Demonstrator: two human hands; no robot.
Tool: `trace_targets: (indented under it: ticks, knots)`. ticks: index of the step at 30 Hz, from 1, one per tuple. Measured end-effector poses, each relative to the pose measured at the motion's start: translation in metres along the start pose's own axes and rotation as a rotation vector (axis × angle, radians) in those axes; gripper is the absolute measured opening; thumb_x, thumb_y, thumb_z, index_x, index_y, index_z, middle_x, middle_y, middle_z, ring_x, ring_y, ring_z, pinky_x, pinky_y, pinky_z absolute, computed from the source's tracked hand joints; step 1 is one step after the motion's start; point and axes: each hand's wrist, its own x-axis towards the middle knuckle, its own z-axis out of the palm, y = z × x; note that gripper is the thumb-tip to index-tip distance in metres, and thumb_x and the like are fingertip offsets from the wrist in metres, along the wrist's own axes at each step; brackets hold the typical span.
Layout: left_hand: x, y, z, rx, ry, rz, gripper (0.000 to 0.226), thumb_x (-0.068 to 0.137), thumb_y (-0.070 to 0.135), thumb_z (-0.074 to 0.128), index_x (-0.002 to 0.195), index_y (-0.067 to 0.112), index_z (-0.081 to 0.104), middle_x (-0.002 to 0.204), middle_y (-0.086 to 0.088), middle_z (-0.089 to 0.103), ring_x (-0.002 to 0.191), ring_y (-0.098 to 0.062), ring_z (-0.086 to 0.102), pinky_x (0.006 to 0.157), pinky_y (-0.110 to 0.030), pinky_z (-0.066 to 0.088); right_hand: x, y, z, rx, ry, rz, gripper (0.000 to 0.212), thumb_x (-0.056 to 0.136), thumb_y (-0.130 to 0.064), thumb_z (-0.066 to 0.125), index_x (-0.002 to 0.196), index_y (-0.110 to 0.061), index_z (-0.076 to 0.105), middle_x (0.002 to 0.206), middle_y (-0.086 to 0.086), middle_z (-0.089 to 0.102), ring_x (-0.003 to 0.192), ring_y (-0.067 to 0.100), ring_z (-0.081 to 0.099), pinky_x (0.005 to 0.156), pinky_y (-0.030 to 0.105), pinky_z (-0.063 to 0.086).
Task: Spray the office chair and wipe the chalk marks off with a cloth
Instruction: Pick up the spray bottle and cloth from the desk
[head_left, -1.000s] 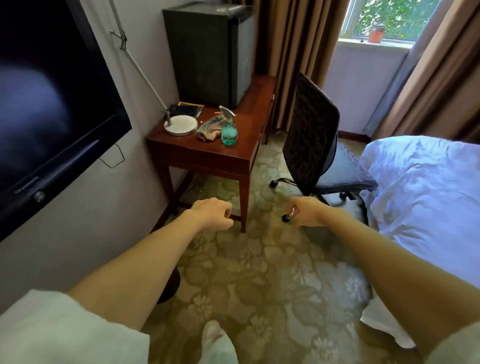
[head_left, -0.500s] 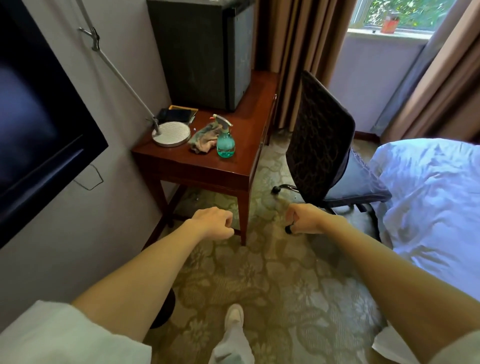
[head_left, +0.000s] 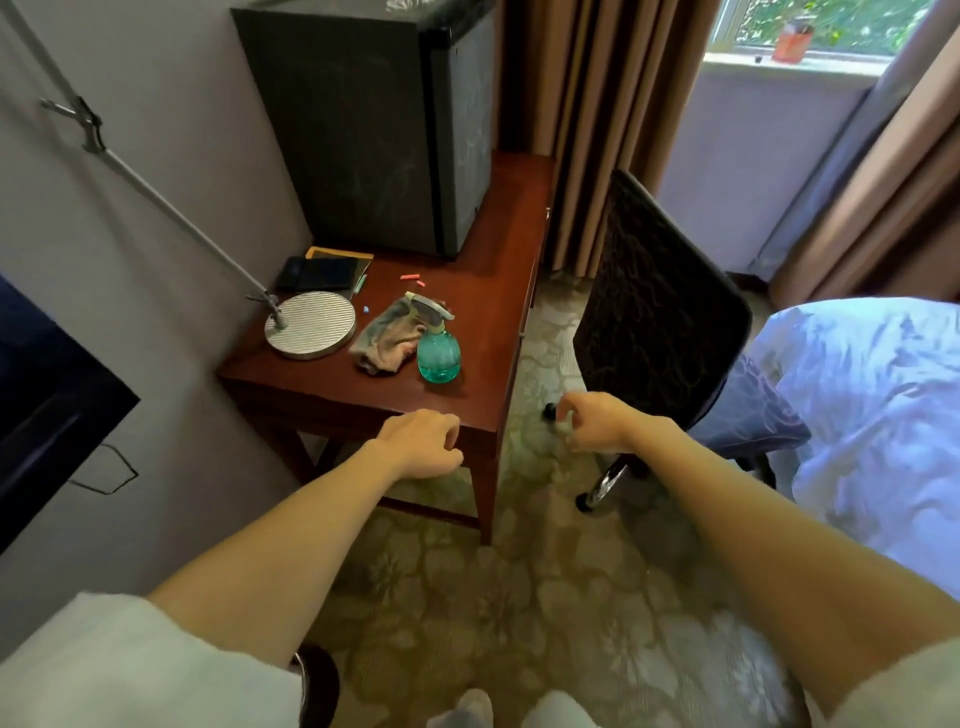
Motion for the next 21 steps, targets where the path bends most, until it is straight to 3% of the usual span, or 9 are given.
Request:
trace_targets:
  ticks: [7,9,12,16,21]
  knots:
    - [0.054,-0.015,-0.003,-0.046,0.043,-0.045,0.022,0.082,0.042,0.051,0.092,0.022,0.054,0.1,0.004,0.058,0.094,-0.021,0.055,0.07,-0.034,0.039,0.063,0.017,-0.021,-0.016,-0.022,-0.018,0.044,0.081,-0.016,0.063,0.123,-0.016,0.05,0.105,0.004,0.055,0.094,0.023,0.055,0.077,0.035,0.051]
    - [0.067,-0.022,-0.002,-0.06,0.043,-0.084,0.022,0.084,0.042,0.051,0.095,0.023,0.054,0.103,0.003,0.057,0.096,-0.022,0.054,0.07,-0.034,0.039,0.087,0.021,-0.025,-0.028,-0.058,-0.047,0.044,0.081,-0.015,0.062,0.123,-0.016,0.05,0.115,0.007,0.056,0.099,0.025,0.056,0.081,0.037,0.052]
    - [0.088,-0.035,-0.007,-0.097,0.058,-0.167,0.023,0.084,0.041,0.052,0.098,0.023,0.052,0.104,0.003,0.056,0.097,-0.022,0.055,0.071,-0.033,0.039,0.128,0.027,-0.038,-0.055,-0.099,-0.088,0.044,0.083,-0.013,0.064,0.124,-0.014,0.049,0.124,0.009,0.056,0.108,0.027,0.055,0.076,0.03,0.044]
    - [0.117,-0.051,-0.024,-0.163,0.107,-0.29,0.029,0.083,0.041,0.055,0.103,0.02,0.051,0.108,0.001,0.055,0.102,-0.023,0.055,0.079,-0.036,0.043,0.182,0.027,-0.075,-0.103,-0.133,-0.131,0.057,0.089,-0.013,0.062,0.14,-0.007,0.038,0.133,0.016,0.052,0.118,0.031,0.052,0.076,0.027,0.037]
    - [0.158,-0.07,-0.04,-0.303,0.215,-0.447,0.067,0.082,0.047,0.06,0.138,0.02,0.037,0.138,0.001,0.045,0.125,-0.023,0.047,0.098,-0.043,0.044,0.249,0.02,-0.119,-0.141,-0.115,-0.228,0.064,0.088,-0.02,0.064,0.142,-0.006,0.032,0.137,0.017,0.046,0.122,0.032,0.048,0.084,0.033,0.041]
